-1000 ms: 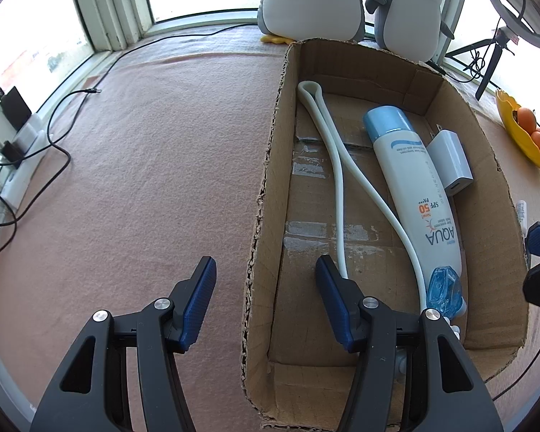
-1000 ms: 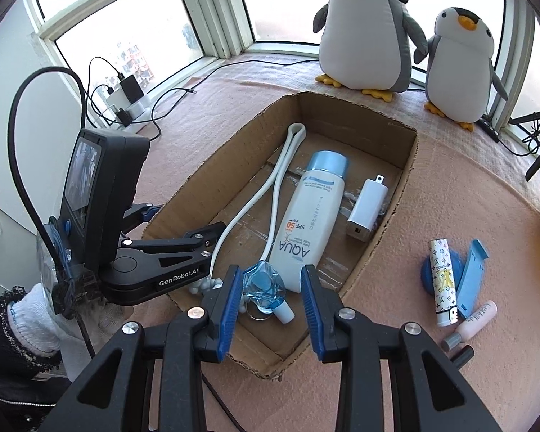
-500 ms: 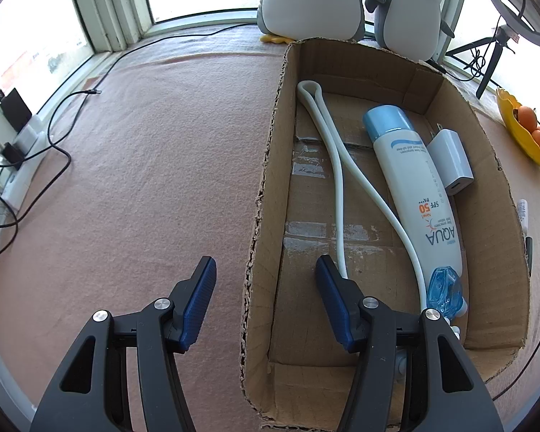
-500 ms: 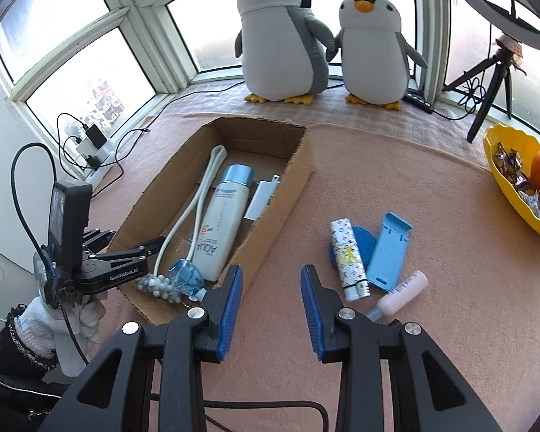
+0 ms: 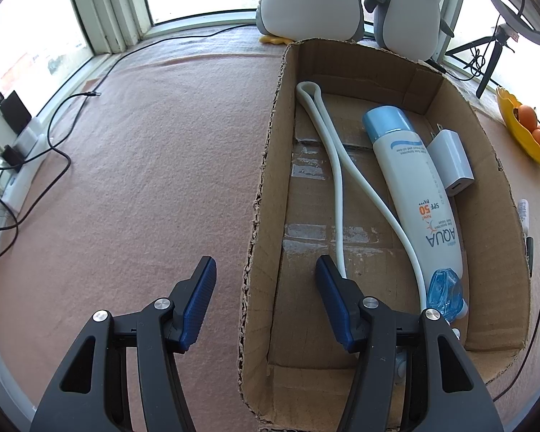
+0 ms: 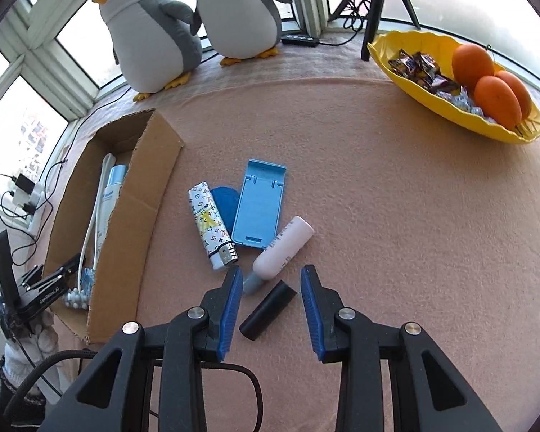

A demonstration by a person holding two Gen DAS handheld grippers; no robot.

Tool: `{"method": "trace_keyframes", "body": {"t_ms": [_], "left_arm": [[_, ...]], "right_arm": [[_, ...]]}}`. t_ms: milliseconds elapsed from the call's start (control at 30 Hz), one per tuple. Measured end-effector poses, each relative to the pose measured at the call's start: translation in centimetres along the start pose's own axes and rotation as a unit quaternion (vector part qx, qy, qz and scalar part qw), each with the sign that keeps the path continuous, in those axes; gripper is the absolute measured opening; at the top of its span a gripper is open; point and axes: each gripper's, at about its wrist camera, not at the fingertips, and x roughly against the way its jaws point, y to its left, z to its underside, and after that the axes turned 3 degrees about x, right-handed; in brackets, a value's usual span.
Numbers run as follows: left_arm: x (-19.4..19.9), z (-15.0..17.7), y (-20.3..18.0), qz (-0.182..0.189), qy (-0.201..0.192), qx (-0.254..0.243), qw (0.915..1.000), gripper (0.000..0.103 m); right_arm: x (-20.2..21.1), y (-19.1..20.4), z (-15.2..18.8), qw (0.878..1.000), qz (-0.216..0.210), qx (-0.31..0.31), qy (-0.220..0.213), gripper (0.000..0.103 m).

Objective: Organize rigid objects
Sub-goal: 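Move the right tool to the white lotion tube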

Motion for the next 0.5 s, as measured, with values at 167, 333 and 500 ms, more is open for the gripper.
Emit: {"method": "trace_keyframes", "body": {"t_ms": [167, 333, 500], "left_arm": [[0.0, 0.0, 0.0, 0.000, 0.000, 0.001, 1.0000, 0.058], [0.0, 0.0, 0.0, 0.001, 0.000, 0.001, 1.0000, 0.058], [0.0, -0.1, 0.0, 0.001, 0.000, 0.001, 1.0000, 0.058]], "right_arm": [[-1.5, -1.3, -0.8, 0.998, -0.019, -0.052, 0.017, 0.030], [-3.2, -1.9, -1.2, 0.995, -0.038, -0.087, 0.043, 0.030], [-4.1, -2.0, -1.3, 0.993, -0.041, -0.099, 0.053, 0.030]]}}
